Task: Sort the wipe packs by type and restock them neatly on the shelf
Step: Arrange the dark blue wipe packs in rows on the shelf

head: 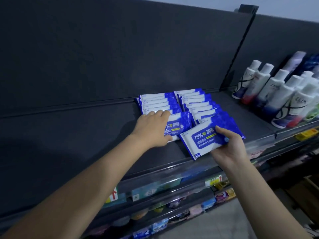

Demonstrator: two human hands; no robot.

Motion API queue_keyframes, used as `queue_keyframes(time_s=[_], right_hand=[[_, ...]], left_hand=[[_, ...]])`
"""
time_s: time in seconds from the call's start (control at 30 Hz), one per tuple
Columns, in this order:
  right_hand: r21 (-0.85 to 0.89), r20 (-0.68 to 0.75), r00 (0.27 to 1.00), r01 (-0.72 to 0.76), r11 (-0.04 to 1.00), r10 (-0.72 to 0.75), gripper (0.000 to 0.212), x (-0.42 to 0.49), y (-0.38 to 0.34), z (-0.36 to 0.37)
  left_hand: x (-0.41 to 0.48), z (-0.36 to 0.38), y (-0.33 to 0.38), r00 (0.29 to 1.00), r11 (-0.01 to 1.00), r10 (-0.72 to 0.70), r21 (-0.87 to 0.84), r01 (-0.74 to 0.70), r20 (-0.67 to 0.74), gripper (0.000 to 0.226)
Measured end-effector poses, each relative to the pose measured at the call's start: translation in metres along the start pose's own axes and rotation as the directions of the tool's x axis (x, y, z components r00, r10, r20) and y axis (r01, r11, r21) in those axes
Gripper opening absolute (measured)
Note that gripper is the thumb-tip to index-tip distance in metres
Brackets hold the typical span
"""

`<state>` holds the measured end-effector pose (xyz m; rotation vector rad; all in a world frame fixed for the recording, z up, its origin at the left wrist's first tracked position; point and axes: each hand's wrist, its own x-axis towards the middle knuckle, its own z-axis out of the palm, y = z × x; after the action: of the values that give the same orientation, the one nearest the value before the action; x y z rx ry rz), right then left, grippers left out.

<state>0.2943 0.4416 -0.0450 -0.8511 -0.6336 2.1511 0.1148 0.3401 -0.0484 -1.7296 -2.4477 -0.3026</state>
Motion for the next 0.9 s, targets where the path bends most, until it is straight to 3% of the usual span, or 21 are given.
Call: queue_keyframes(time_s=[0.13,0.2,0.27,0.33,0.4,0.5,0.63,0.7,0.8,0.9], right_hand=[[-0.039,-0.001,1.0,-0.012,0.999,0.012,0.012,0.009,0.002,0.001],[-0.177,-0.029,0.997,0.066,0.982,-0.072,0.006,0.013,0.003,0.0],[-0.438,-0.017,0.971,0.208,0.874,-0.239,0.009,0.016,-0.003,-0.004],[-0.635,0.099,0.943,0.305,0.71,-0.317,0.012,0.017,-0.013,-0.007],[-0.689,0.189,0.951,0.306,0.657,-0.245,0.007,0.019,-0.023,-0.008],[-0.683,0.216,0.97,0.233,0.692,-0.113,0.012,0.025,-0.028,-0.012],[-0.684,0.274,0.96,0.233,0.691,-0.053,0.025,0.032,-0.016,-0.009],[-0.757,0.362,0.928,0.345,0.554,-0.083,0.041,0.036,-0.005,-0.006],[-0.803,0.548,0.831,0.555,0.215,-0.095,0.067,0.036,0.011,-0.003],[-0.757,0.652,0.753,0.654,-0.013,-0.087,0.074,0.032,0.02,-0.007]], left_hand=[[0.005,-0.003,-0.004,0.999,0.999,0.004,0.046,-0.006,0.044,0.079],[0.0,-0.003,-0.003,0.998,0.995,0.042,0.089,-0.046,0.054,0.079],[-0.008,0.0,-0.002,0.996,0.995,0.06,0.077,-0.065,0.06,0.08],[-0.016,0.004,-0.002,0.997,0.997,0.055,0.046,-0.058,0.052,0.08],[-0.022,0.007,-0.001,0.999,0.999,0.037,0.013,-0.038,0.037,0.078],[-0.027,0.008,0.003,1.0,0.999,0.008,-0.052,-0.008,0.002,0.064],[-0.033,0.004,0.006,0.984,0.946,-0.152,-0.302,0.119,-0.088,0.047],[-0.038,0.003,0.011,0.976,0.879,-0.216,-0.434,0.2,0.013,0.062],[-0.044,0.01,0.019,0.955,0.834,-0.192,-0.476,0.281,0.227,0.095],[-0.043,0.013,0.019,0.954,0.837,-0.181,-0.472,0.277,0.24,0.098]])
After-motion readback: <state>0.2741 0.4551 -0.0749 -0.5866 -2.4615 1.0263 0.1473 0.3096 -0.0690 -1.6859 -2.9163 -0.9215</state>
